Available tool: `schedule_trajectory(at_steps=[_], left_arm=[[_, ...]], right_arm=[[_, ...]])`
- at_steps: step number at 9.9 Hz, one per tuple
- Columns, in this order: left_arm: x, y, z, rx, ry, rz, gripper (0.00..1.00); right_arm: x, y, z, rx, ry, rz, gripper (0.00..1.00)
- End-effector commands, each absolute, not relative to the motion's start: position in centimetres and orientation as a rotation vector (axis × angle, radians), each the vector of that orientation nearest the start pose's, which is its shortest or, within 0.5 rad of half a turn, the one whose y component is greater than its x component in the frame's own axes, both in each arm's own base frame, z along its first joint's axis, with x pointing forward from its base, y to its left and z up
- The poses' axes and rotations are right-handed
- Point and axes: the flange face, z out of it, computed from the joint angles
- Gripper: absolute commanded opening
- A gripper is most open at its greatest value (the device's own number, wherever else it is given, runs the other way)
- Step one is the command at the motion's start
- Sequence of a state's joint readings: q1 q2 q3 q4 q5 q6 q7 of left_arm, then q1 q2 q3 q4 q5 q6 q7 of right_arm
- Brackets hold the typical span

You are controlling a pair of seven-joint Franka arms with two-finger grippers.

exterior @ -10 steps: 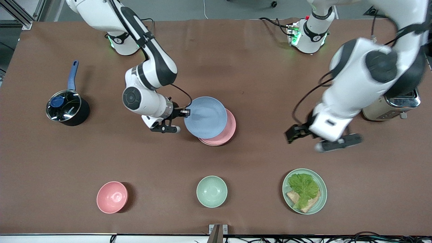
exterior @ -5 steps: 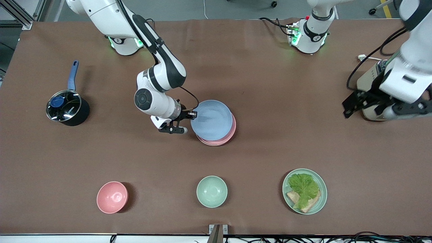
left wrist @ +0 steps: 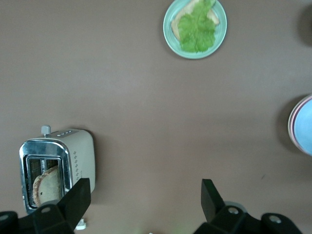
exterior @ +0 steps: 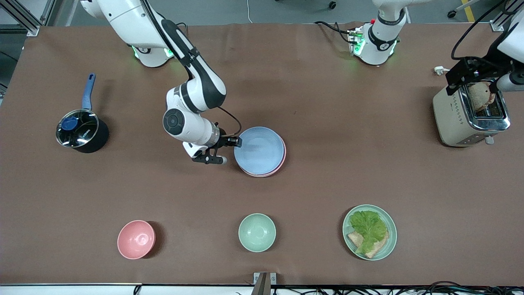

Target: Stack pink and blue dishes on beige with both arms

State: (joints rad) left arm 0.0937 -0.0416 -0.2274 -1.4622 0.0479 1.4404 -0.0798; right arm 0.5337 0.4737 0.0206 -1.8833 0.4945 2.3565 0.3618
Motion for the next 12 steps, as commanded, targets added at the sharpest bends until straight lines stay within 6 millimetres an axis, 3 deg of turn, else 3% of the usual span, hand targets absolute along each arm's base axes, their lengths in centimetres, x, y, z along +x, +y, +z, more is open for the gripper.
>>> schedule_trajectory(at_steps=[1,3,6,8,12], left_arm=[[51.3,-5.4,65.9,-3.119,0.142,0.069,1.00],[50.9,-6.1,65.8,-3.117,0.163,0.073,1.00],[50.8,-5.9,66.0,-3.109,0.156,0.065,1.00],[50.8,-6.3,65.9,-3.105,0.167,0.067,1.00],[50.6,-7.8,65.8,-3.099,0.176,0.065,1.00]], right_arm=[[56.5,26.0,34.5,-2.906,0.249,0.106,1.00],[58.1,17.6,40.9,-3.054,0.268,-0.012,1.00],[57.7,7.9,49.3,-3.112,0.386,-0.041,1.00],[57.4,0.7,54.0,-3.118,0.372,0.004,1.00],[54.7,-8.2,62.3,-3.095,0.382,0.120,1.00]])
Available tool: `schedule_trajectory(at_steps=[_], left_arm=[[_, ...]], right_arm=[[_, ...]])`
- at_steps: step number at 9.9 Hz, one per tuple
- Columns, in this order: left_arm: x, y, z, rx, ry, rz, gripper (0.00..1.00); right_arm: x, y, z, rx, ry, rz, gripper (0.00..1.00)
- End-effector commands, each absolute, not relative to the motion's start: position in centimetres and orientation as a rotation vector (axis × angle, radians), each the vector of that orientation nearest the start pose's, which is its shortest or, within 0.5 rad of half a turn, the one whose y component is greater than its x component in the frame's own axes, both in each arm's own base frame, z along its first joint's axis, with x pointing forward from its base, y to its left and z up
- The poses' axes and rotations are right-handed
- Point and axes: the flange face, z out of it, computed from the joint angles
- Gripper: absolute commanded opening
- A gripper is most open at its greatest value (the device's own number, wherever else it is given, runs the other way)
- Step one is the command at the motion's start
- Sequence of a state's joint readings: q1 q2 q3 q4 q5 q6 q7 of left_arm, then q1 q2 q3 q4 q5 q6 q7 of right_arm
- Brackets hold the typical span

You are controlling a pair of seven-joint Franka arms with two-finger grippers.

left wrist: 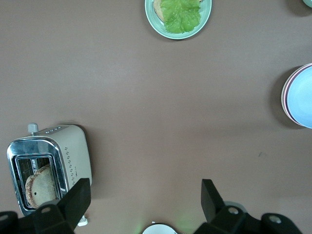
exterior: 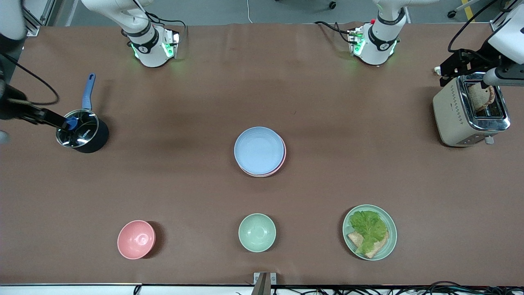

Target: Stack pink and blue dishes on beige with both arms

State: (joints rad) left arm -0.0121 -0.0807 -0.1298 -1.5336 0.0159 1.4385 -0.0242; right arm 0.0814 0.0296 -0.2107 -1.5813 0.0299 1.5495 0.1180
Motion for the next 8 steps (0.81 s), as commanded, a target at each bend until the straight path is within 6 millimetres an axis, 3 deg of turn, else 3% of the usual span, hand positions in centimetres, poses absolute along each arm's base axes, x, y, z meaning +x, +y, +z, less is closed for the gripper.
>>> schedule_trajectory(at_steps=[1,2,4,8], left_arm=[[50.6,-7.7,65.8,-3.099,0.174,0.063,1.00],[50.5,-7.6,65.8,-3.099,0.169,0.066,1.00],[50.4,-7.4,65.4,-3.101,0.165,0.078,1.00],[50.5,-7.6,64.9,-3.112,0.167,0.061,1.00]], right_arm=[[52.7,-9.5,64.9,-3.081,0.413,0.106,1.00],[51.9,-9.5,65.9,-3.078,0.415,0.089,1.00],[52.3,-8.2,65.6,-3.098,0.375,0.081,1.00],[52.8,-7.5,65.5,-3.102,0.354,0.057,1.00]])
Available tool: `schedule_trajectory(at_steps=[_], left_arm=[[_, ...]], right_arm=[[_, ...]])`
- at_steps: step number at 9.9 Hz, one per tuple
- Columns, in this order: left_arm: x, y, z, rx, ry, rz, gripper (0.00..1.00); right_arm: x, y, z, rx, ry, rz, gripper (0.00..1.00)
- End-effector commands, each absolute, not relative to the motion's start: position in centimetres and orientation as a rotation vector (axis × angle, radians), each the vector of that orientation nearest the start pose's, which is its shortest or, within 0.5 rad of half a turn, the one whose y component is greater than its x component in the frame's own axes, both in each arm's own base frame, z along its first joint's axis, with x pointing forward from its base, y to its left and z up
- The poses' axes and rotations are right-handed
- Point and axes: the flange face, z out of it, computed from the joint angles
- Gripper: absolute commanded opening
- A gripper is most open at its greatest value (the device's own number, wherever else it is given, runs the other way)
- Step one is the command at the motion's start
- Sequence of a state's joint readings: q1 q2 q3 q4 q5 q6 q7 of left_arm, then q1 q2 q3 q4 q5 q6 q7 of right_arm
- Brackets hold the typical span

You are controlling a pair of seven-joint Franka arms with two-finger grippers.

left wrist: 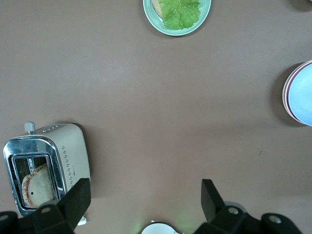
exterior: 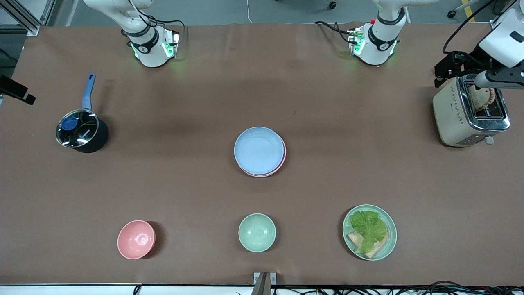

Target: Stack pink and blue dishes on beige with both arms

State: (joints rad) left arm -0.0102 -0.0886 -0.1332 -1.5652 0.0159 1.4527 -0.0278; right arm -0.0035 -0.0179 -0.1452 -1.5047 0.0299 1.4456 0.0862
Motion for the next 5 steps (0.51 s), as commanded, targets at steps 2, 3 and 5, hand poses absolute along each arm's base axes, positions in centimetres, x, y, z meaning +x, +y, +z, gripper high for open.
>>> schedule_trajectory(at_steps=[2,3,5], left_arm=[[50.7,-7.5,65.4,-3.115,0.170,0.042,1.00],[50.8,-7.5,65.6,-3.115,0.172,0.037,1.00],[51.0,-7.5,65.8,-3.115,0.168,0.030,1.00]], right_arm=[[52.8,-7.3,66.0,-3.170,0.336,0.046,1.00],[52.9,-6.4,66.1,-3.170,0.331,0.038,1.00],[52.8,-5.9,66.5,-3.157,0.330,0.037,1.00]])
